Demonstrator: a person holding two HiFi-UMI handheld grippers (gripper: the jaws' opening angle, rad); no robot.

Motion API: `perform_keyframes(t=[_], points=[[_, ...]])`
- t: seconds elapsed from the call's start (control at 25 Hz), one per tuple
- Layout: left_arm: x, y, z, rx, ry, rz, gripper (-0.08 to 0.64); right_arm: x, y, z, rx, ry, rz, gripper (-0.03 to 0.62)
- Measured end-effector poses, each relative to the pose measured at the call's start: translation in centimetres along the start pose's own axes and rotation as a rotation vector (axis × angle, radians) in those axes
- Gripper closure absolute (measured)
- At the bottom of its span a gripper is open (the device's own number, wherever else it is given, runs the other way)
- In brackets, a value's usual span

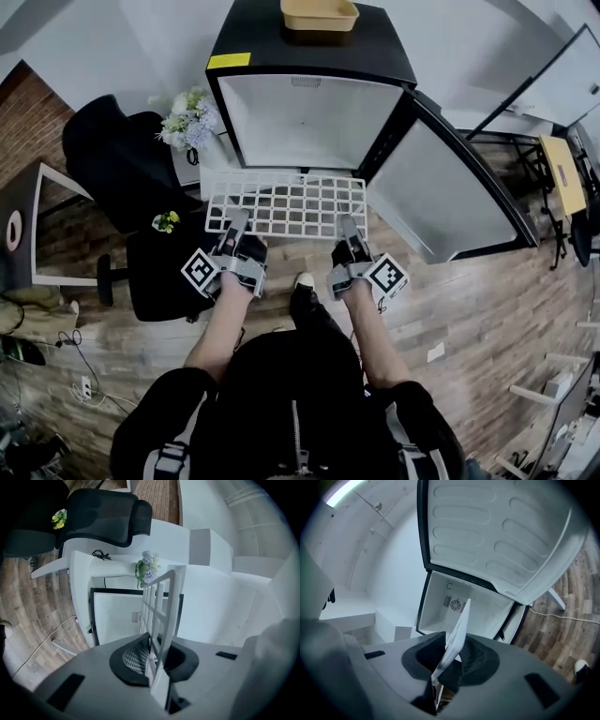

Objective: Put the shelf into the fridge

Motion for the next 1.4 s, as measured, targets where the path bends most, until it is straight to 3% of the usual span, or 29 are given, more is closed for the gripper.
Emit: perform_keyframes(t=[0.48,1.0,1.4], points=[[1.7,-0.2,-9.1,-0.037,-0.006,-0.005,0.518,-3.2,-6.3,-7.9,0.037,-0.015,0.007,0.512],[2.9,1.6,-11.5,-0.007,0.009,0.014,0.518,-4.7,-8.6,-8.0,-0.004,-0.011,0.022,0.512],[3.1,1.1,-12.6,-0.010,0.036,0.014,0.518,-4.9,-9.0,-9.4,0.000,-0.030,0.043,0.511]])
Point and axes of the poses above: the fingertips, and each gripper's own axes: z backward along the fingers, x to its left, y out of its underside, the point moved 8 cm from there along z, backward along the fingers, and after that the axes turned 1 degree about -x, right-handed, at the moved point
